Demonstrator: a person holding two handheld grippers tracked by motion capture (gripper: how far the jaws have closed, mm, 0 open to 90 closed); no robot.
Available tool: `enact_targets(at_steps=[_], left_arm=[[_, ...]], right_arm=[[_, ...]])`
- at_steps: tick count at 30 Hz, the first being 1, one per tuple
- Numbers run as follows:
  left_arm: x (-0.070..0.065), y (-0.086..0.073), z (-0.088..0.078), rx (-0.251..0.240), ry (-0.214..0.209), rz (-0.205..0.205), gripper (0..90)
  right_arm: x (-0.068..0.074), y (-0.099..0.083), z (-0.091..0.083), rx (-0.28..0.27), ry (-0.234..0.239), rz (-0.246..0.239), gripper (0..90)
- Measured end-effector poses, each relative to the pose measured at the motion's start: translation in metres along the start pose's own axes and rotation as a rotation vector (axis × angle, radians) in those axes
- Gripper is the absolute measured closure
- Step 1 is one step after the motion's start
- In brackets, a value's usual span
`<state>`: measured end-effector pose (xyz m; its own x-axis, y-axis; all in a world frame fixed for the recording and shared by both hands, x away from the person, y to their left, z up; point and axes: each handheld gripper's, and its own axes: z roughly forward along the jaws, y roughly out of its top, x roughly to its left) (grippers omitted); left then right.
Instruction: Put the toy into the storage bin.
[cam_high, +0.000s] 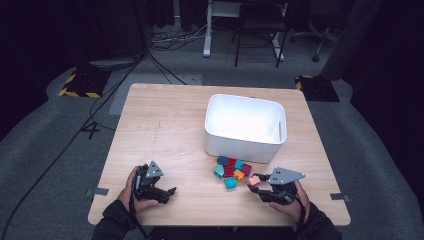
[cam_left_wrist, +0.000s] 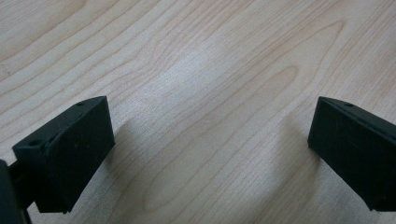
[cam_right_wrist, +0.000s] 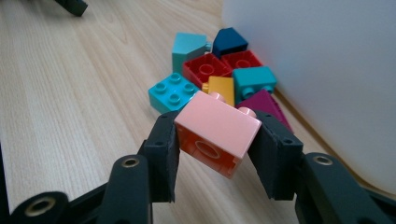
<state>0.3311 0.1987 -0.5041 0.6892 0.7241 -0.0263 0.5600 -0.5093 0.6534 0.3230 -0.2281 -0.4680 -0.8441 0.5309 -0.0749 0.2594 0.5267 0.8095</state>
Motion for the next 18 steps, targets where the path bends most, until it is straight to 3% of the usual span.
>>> enact_targets(at_steps=[8, 18], left_arm=[[0.0, 0.0, 0.0, 0.0, 0.0, 0.0, 0.6], [0.0, 0.0, 0.0, 0.0, 0.0, 0.0, 0.6]], right_arm=[[-0.011, 0.009, -0.017, -0.045, -0.022, 0.026, 54.7], [-0.018, 0.019, -0.032, -0.063, -0.053, 0.014, 54.7]])
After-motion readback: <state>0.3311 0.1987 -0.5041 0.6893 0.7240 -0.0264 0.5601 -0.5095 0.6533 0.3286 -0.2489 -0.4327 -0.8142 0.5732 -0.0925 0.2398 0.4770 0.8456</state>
